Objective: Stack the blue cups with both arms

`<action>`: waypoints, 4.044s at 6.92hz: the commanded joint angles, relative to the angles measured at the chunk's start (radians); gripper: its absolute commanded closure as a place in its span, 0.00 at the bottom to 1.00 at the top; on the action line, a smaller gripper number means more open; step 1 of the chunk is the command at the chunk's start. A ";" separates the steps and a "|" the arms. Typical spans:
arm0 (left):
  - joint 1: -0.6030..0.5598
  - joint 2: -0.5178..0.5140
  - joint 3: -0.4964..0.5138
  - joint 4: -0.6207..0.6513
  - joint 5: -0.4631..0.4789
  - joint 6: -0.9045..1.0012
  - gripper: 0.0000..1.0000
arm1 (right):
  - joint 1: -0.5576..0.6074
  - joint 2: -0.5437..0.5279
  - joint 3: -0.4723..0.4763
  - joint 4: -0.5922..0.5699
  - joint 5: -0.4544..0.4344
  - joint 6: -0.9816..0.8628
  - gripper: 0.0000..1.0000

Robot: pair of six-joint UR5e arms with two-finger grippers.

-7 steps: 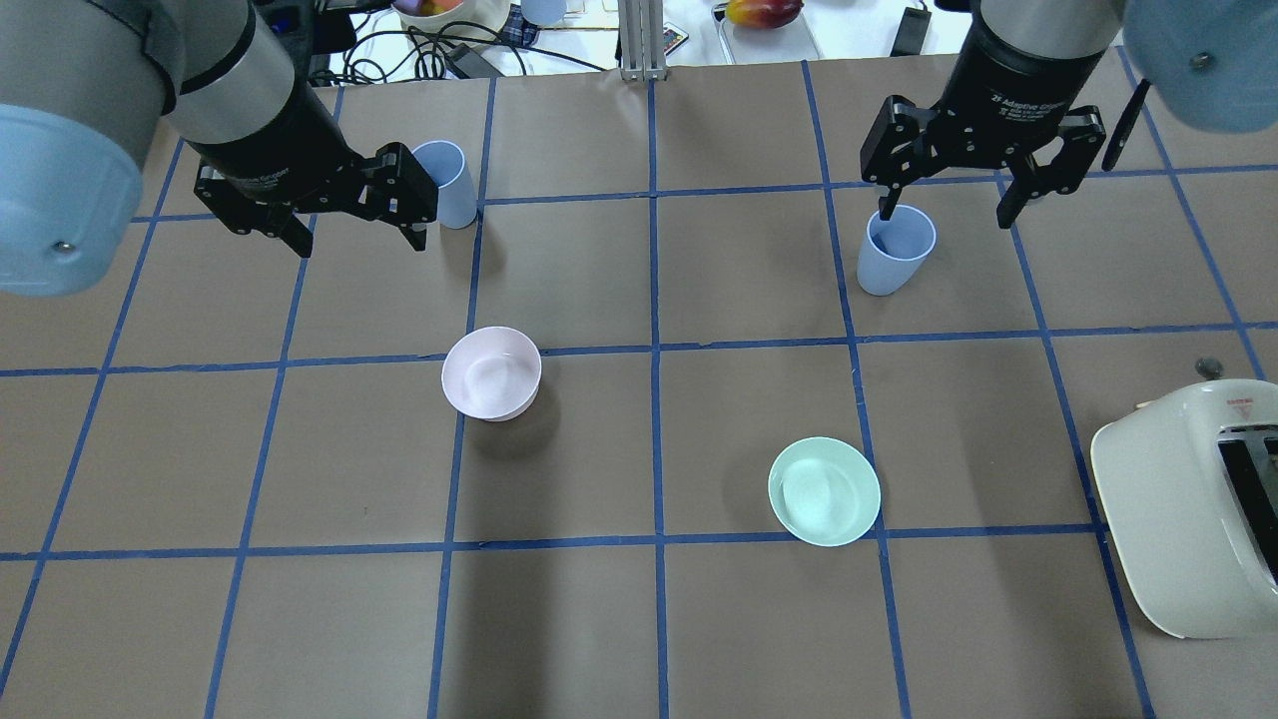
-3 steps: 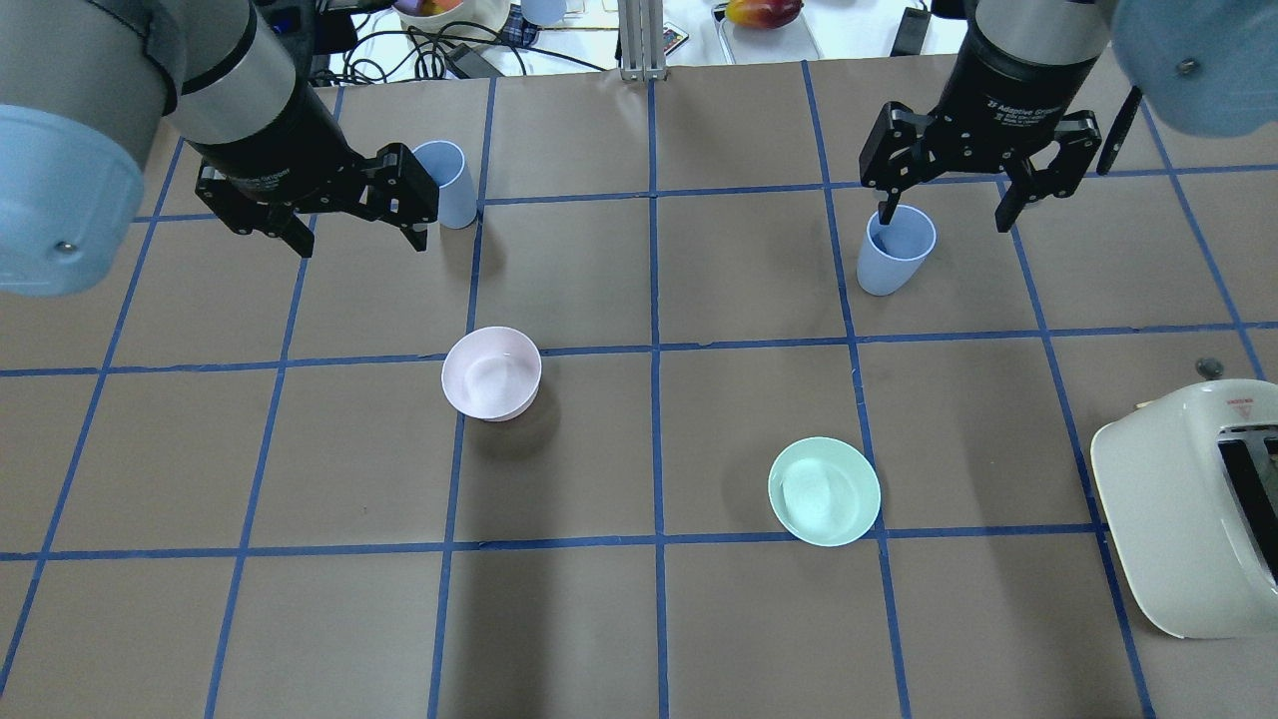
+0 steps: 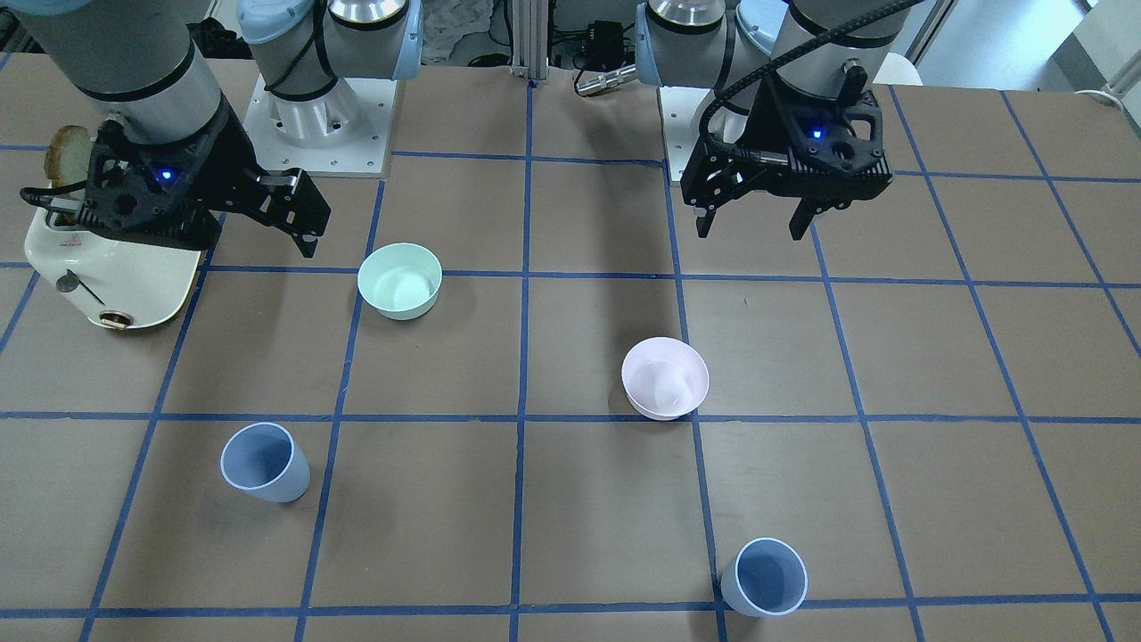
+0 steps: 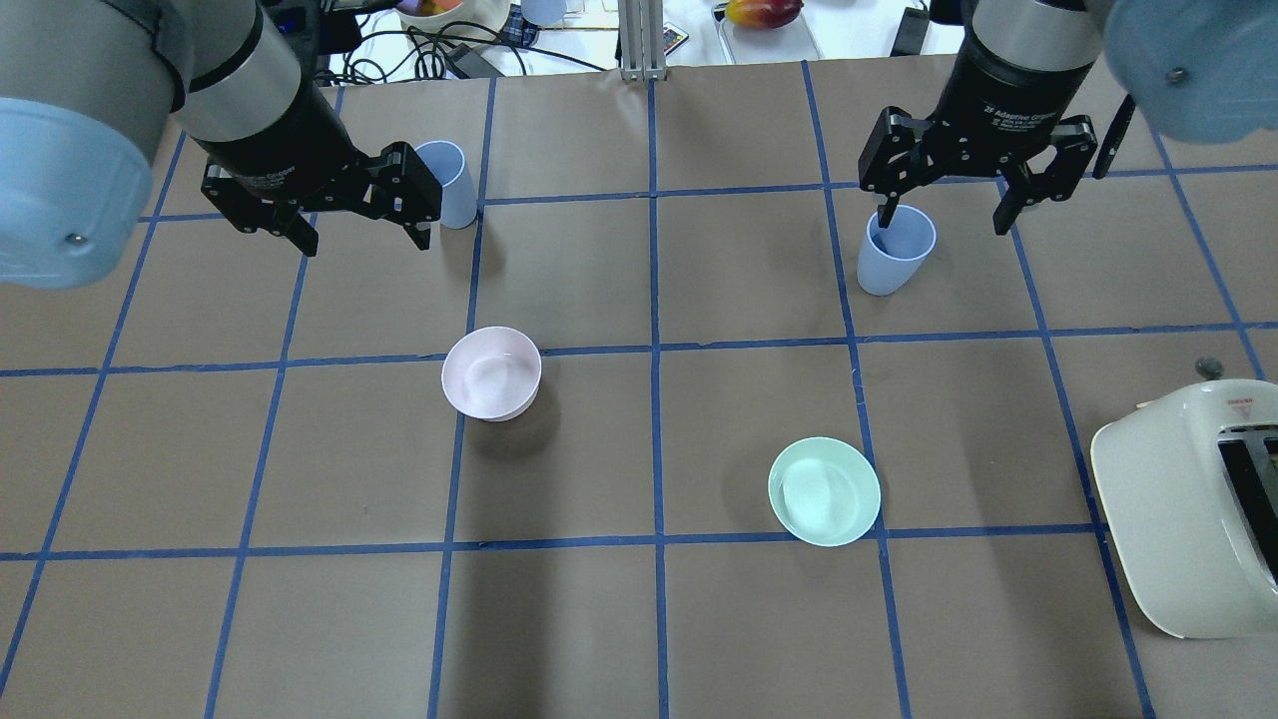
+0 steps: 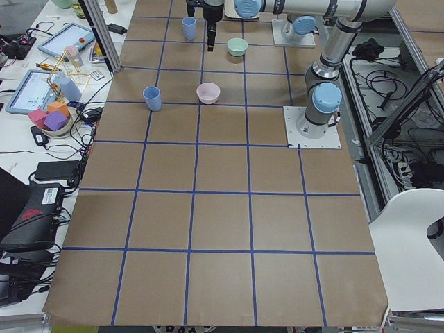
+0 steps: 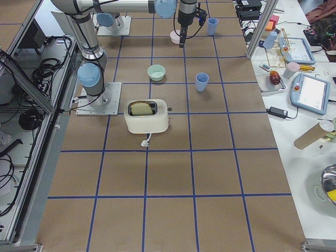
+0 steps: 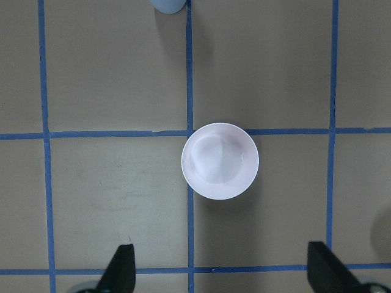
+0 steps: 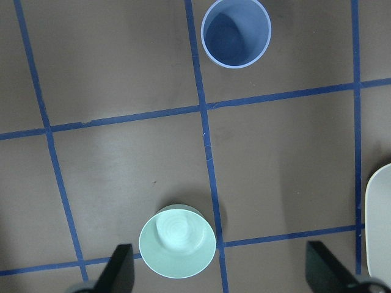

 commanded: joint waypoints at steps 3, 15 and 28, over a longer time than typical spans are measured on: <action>0.001 -0.331 0.288 0.028 0.002 0.001 0.00 | 0.000 0.005 0.007 0.003 -0.001 0.000 0.00; 0.015 -0.797 0.541 0.154 0.046 0.061 1.00 | 0.000 0.014 0.038 0.001 0.000 0.002 0.00; -0.398 -0.571 0.186 0.172 -0.045 -0.500 1.00 | -0.154 0.305 0.024 -0.468 0.066 -0.342 0.00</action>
